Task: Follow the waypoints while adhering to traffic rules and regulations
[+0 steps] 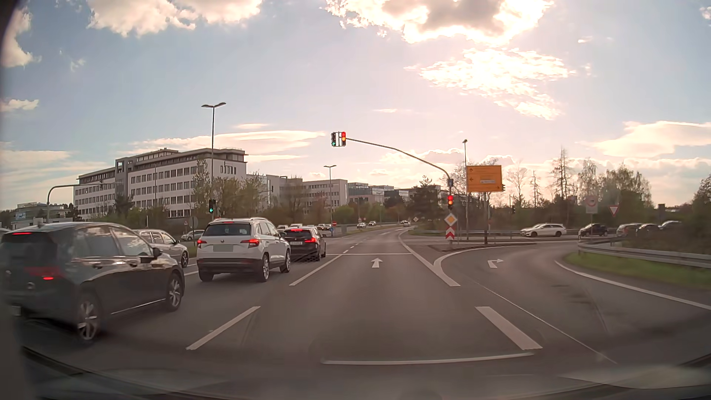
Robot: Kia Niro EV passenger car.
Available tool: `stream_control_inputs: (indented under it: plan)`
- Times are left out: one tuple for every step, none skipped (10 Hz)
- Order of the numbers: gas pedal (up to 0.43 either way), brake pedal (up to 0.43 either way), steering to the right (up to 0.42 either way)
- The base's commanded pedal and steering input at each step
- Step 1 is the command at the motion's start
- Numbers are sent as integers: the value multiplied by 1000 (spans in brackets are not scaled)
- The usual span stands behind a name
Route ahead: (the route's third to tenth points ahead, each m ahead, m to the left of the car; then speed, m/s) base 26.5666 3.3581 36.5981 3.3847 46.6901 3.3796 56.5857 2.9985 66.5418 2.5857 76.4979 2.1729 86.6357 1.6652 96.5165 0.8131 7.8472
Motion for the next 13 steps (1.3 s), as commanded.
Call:
stream_control_inputs:
  plan:
    - [0, 238, -3]
    - [0, 238, -3]
    - [0, 238, -2]
    - [0, 220, -2]
    - [0, 183, -2]
    - [0, 134, -2]
    - [0, 104, -2]
    - [0, 85, -2]
    - [0, 55, -2]
    - [0, 0, -2]
    - [0, 0, -2]
    - [0, 0, -2]
    - [0, 0, -2]
